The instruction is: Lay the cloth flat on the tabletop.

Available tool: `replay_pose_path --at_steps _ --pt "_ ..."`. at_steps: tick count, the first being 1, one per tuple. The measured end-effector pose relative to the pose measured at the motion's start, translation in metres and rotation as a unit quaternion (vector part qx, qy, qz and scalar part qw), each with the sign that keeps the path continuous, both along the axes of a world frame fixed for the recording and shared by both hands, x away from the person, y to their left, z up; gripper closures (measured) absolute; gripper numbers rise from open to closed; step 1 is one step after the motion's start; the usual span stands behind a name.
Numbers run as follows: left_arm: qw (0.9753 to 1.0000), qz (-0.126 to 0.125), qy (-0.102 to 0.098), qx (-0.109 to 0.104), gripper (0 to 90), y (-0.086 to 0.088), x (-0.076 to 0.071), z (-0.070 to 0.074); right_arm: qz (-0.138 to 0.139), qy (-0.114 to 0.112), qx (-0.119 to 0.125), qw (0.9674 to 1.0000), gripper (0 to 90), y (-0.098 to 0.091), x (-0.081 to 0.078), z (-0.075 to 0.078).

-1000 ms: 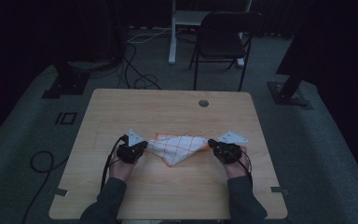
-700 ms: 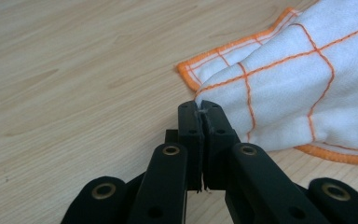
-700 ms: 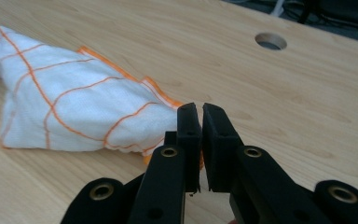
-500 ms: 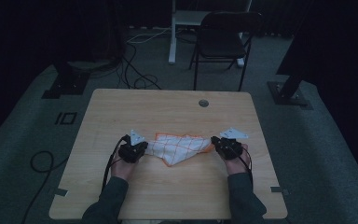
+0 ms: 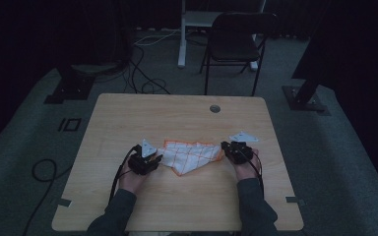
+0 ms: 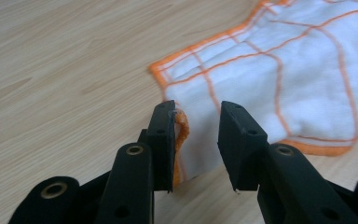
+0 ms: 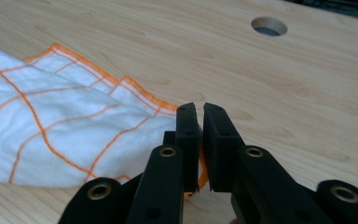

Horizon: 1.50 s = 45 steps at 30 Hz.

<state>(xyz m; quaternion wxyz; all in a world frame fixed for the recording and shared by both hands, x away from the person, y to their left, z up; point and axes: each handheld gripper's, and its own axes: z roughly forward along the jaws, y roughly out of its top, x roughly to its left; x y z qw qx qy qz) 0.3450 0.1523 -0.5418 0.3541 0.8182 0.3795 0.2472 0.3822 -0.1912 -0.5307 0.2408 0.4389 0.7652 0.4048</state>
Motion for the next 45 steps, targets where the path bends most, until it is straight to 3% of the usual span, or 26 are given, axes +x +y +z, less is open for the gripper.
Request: replay_pose_path --at_steps 2,12,23,34,45 --pt "1.0 -0.002 -0.001 0.002 67.5 -0.002 -0.001 -0.002 0.001 -0.01 -0.004 0.9999 78.6 0.003 -0.003 0.004" --pt "0.9999 0.011 0.006 -0.001 67.7 0.008 -0.003 -0.006 0.018 -0.026 -0.005 0.9995 80.0 0.002 -0.026 0.008" --pt "0.9999 0.01 0.009 -0.005 63.5 0.018 -0.007 -0.011 0.034 0.004 -0.015 0.9993 81.9 0.004 -0.042 -0.016" --pt "0.9995 0.024 0.018 -0.004 64.0 0.024 -0.004 -0.015 0.035 0.035 -0.014 0.9987 80.3 0.004 -0.036 -0.034" --pt "0.9993 0.027 0.023 -0.004 65.5 0.024 -0.002 -0.018 0.022 0.052 -0.011 0.9983 66.6 0.008 -0.026 -0.039"
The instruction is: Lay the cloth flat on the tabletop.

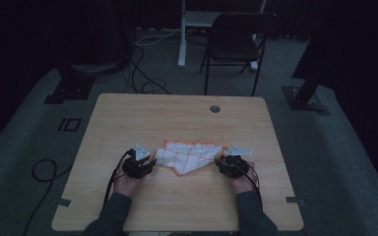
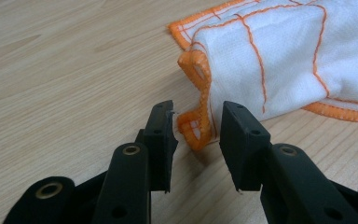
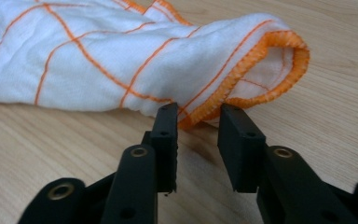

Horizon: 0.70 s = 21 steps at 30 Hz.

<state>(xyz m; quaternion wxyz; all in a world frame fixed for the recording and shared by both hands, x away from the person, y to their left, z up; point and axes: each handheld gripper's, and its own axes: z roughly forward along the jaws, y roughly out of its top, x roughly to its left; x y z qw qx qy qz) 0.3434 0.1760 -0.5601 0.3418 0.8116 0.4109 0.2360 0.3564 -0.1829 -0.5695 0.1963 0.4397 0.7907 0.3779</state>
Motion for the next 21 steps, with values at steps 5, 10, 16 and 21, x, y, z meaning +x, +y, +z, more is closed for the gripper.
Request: replay_pose_path --at_steps 5,10,16,21 --pt "1.0 -0.002 0.001 0.0 66.6 0.0 0.0 -0.001 0.012 0.012 0.007 0.9998 64.4 0.001 0.002 -0.002" --pt "1.0 -0.007 -0.001 0.0 80.9 -0.003 -0.001 0.0 0.029 0.001 -0.001 0.9996 88.3 0.004 -0.002 0.001" --pt "0.9999 -0.01 -0.004 0.0 89.0 -0.001 -0.002 0.004 0.036 -0.017 0.004 0.9992 88.8 0.0 -0.008 0.013" --pt "0.9999 -0.007 -0.007 -0.003 89.3 0.003 -0.003 0.007 0.036 -0.028 0.005 0.9989 88.8 -0.006 -0.012 0.025"
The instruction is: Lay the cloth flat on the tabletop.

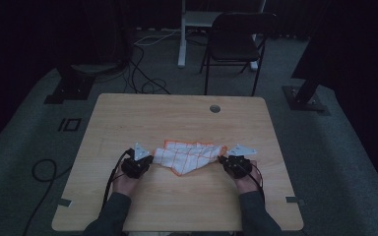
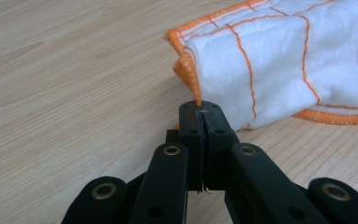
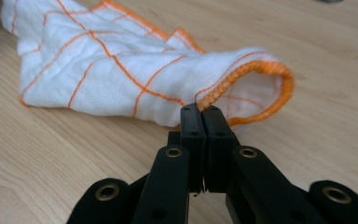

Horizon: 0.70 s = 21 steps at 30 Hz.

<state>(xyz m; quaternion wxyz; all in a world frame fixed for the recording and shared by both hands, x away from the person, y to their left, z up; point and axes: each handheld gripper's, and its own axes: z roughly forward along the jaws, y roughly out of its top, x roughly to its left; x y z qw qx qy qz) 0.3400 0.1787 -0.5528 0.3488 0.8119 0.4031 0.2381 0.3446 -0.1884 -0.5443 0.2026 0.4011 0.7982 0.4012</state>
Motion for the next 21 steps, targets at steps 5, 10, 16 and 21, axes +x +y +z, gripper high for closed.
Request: replay_pose_path --at_steps 5,10,16,21 --pt "1.0 0.0 -0.006 -0.002 89.3 0.001 -0.003 0.004 0.001 -0.013 0.005 0.9999 88.8 -0.003 -0.004 0.012" --pt "0.9999 0.001 -0.013 -0.01 89.3 0.002 -0.005 0.009 0.007 -0.026 0.003 0.9996 88.7 -0.004 -0.009 0.026" --pt "0.9998 0.001 -0.018 -0.012 89.3 0.002 -0.007 0.012 0.011 -0.035 0.004 0.9993 88.7 -0.002 -0.013 0.036" --pt "0.9998 0.006 -0.014 -0.009 89.2 0.0 -0.004 0.009 0.003 -0.023 0.0 0.9997 88.6 -0.002 -0.005 0.029"
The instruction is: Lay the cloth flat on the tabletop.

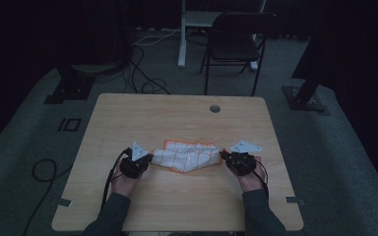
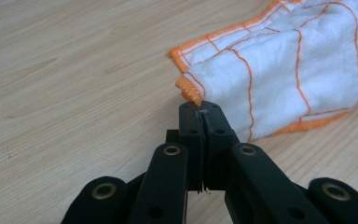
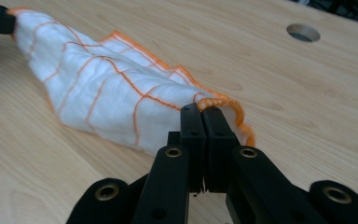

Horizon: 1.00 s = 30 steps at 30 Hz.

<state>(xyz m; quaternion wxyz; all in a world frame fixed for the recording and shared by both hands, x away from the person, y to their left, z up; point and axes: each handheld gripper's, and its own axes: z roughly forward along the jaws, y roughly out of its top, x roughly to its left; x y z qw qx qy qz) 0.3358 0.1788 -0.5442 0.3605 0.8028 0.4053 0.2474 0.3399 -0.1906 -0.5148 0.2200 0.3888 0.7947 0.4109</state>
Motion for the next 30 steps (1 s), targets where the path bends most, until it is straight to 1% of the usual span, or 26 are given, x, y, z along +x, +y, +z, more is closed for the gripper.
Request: replay_pose_path --at_steps 2,4,5,7,9,10,11,12,14,15,16,17,19,22,23,24,25,27,29,30 --pt "1.0 0.002 0.002 0.001 89.2 -0.001 0.002 -0.003 -0.005 0.005 -0.003 1.0 88.6 0.0 0.005 -0.005" --pt "1.0 0.003 0.005 0.004 89.2 -0.002 0.004 -0.005 -0.012 0.008 -0.011 0.9998 88.6 0.002 0.01 -0.01" --pt "1.0 0.003 0.005 0.004 89.0 -0.002 0.004 -0.005 -0.012 0.008 -0.011 0.9998 88.6 0.002 0.01 -0.01" --pt "0.9999 0.006 0.005 0.007 88.9 -0.003 0.006 -0.008 -0.013 0.009 -0.021 0.9997 88.5 0.004 0.02 -0.018" --pt "0.9999 0.008 0.007 0.01 88.9 -0.003 0.009 -0.01 -0.016 0.012 -0.024 0.9995 88.3 0.004 0.025 -0.02" --pt "0.9999 0.009 0.006 0.009 88.9 -0.004 0.009 -0.01 -0.018 0.017 -0.023 0.9994 87.6 0.004 0.03 -0.022" --pt "0.9999 0.009 0.005 0.008 88.9 -0.004 0.009 -0.01 -0.018 0.017 -0.023 0.9994 85.8 0.004 0.03 -0.022" --pt "0.9999 0.009 0.005 0.008 88.9 -0.004 0.009 -0.01 -0.023 0.014 -0.022 0.9994 81.3 0.004 0.031 -0.021" --pt "0.9999 0.01 0.005 0.008 88.9 -0.004 0.01 -0.009 -0.023 0.014 -0.022 0.9994 81.3 0.004 0.031 -0.021" --pt "0.9999 0.01 0.005 0.008 88.9 -0.003 0.009 -0.009 -0.023 0.014 -0.02 0.9994 80.1 0.004 0.031 -0.02" --pt "0.9999 0.01 0.005 0.009 88.9 -0.003 0.009 -0.009 -0.025 0.004 -0.015 0.9996 74.1 0.003 0.026 -0.017" --pt "0.9999 0.011 0.005 0.008 88.9 -0.003 0.009 -0.009 -0.027 -0.001 -0.009 0.9996 72.3 0.002 0.021 -0.017" --pt "0.9999 0.011 0.004 0.008 88.9 -0.003 0.009 -0.009 -0.027 -0.004 -0.007 0.9996 71.8 0.001 0.018 -0.017" --pt "0.9999 0.012 0.004 0.007 88.9 -0.002 0.009 -0.009 -0.03 -0.007 0.014 0.9994 70.3 -0.006 0.007 -0.018" --pt "0.9999 0.012 0.004 0.007 88.9 -0.002 0.009 -0.01 -0.03 -0.006 0.026 0.9992 70.3 -0.008 0.004 -0.02" --pt "0.9999 0.012 0.004 0.007 88.8 -0.002 0.009 -0.01 -0.03 -0.006 0.026 0.9992 70.3 -0.008 0.004 -0.02" --pt "0.9999 0.012 0.005 0.008 88.8 -0.003 0.009 -0.01 -0.027 -0.004 0.032 0.9991 70.3 -0.01 -0.001 -0.022" --pt "0.9999 0.012 0.005 0.008 88.9 -0.002 0.009 -0.01 -0.016 0.004 0.025 0.9995 69.5 -0.012 -0.008 -0.029" --pt "0.9999 0.014 0.004 0.006 88.9 -0.003 0.009 -0.01 -0.011 0.013 0.018 0.9997 68.5 -0.012 -0.012 -0.034" --pt "0.9999 0.014 0.004 0.006 88.9 -0.003 0.009 -0.01 -0.011 0.013 0.018 0.9997 68.5 -0.012 -0.012 -0.034"
